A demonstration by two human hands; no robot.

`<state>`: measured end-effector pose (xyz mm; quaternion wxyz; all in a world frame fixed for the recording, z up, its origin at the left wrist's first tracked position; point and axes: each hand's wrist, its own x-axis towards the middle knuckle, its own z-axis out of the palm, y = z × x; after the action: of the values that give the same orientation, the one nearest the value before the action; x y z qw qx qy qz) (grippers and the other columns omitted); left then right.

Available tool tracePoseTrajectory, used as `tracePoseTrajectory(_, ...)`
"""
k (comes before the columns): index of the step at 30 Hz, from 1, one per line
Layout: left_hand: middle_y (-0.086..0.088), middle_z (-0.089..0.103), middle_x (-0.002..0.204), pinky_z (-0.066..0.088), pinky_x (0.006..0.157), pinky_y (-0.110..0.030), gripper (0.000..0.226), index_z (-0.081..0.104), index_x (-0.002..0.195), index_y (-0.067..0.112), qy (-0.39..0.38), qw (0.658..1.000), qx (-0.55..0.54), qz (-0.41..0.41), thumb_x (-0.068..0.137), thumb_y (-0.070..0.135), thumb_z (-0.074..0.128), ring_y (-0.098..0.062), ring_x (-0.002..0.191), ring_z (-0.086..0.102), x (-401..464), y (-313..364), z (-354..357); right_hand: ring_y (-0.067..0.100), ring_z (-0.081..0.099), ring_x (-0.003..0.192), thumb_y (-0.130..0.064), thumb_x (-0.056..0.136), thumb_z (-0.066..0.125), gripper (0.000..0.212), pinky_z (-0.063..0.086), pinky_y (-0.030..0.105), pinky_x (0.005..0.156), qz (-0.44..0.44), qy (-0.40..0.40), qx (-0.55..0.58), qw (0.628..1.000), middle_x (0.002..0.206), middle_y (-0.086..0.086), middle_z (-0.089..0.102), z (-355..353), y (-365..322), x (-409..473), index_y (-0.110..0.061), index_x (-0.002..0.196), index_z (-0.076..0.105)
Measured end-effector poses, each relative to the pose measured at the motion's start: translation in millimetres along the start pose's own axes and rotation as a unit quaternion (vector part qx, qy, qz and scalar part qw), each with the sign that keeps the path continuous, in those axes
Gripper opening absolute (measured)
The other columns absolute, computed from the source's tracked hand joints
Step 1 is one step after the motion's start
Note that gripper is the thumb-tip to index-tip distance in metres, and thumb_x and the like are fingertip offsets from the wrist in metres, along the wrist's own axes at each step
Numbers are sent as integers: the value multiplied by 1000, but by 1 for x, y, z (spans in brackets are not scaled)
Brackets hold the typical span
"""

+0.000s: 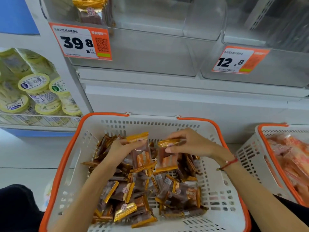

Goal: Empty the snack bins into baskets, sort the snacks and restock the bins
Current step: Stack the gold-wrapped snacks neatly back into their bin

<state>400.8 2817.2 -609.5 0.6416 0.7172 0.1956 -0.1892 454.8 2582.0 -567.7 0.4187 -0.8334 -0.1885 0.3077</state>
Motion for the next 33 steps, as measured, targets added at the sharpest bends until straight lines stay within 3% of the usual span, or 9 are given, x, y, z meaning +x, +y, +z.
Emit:
tracePoseTrajectory(4, -26, 68, 103, 45, 103, -47, 56, 74, 81, 12, -57, 994, -89, -41, 80, 65, 59, -31, 105, 65, 0, -10, 20, -5, 63, 97, -31, 75, 81, 30, 48, 16, 86, -36, 127, 38, 990, 99, -15, 69, 34, 2, 17, -31, 101, 66)
tracePoseTrajectory(10, 5, 73, 108, 51, 95, -38, 46, 62, 118, 36, -101, 986, -114, -61, 94, 63, 34, -15, 103, 69, 11, -23, 31, -1, 62, 90, -38, 77, 78, 28, 49, 13, 79, -24, 243, 78, 967, 98, -12, 65, 73, 22, 44, -23, 98, 71)
tracePoseTrajectory(14, 4, 68, 106, 50, 73, -20, 46, 53, 131, 22, 50, 994, -92, -37, 99, 50, 36, -9, 89, 67, 17, -27, 8, 10, 67, 95, -42, 96, 51, 31, 53, 30, 90, 74, 232, 285, 927, 104, -8, 67, 79, 43, 65, -24, 115, 66)
tracePoseTrajectory(17, 0, 59, 128, 45, 93, -30, 53, 43, 142, 27, 179, 977, -108, 32, 99, 54, 30, -18, 111, 59, 12, -25, -22, 6, 61, 98, -38, 98, 50, 20, 48, 18, 81, 66, 294, 104, 948, 97, -15, 62, 103, 61, 74, -27, 110, 61)
tracePoseTrajectory(20, 5, 65, 119, 50, 91, -32, 44, 52, 131, 27, 218, 964, -102, 114, 99, 51, 33, -15, 109, 64, 7, -13, -46, 7, 53, 117, -50, 93, 56, 40, 47, 28, 96, -111, 193, -91, 971, 122, -9, 59, 150, 51, 84, -27, 125, 56)
tracePoseTrajectory(22, 5, 64, 115, 50, 91, -34, 44, 52, 129, 25, 243, 960, -89, 105, 99, 53, 35, -14, 106, 64, 10, -6, -59, 17, 30, 142, -64, 81, 62, 76, 22, 34, 119, -230, 68, -206, 949, 151, -4, 37, 184, 41, 95, -32, 145, 36)
tracePoseTrajectory(25, 0, 65, 115, 52, 81, -28, 45, 54, 126, 21, 252, 957, -110, 91, 100, 53, 36, -14, 103, 65, 14, -5, -70, 23, 17, 147, -70, 64, 73, 113, 6, 49, 120, -214, -52, -256, 941, 160, -2, 21, 217, 34, 114, -37, 152, 9)
tracePoseTrajectory(28, -2, 65, 121, 53, 83, -29, 47, 51, 134, 20, 236, 961, -129, 70, 101, 50, 35, -17, 107, 65, 13, -10, -72, 27, 35, 137, -69, 67, 72, 105, 27, 58, 108, -137, -88, -236, 958, 151, 0, 37, 215, 37, 123, -40, 148, 13)
tracePoseTrajectory(33, -1, 67, 120, 54, 89, -34, 45, 52, 136, 23, 222, 965, -130, 52, 102, 49, 35, -18, 106, 67, 10, -27, -69, 27, 58, 113, -44, 90, 63, 57, 51, 36, 84, -43, 27, -164, 985, 119, 5, 64, 166, 71, 96, -25, 141, 45)
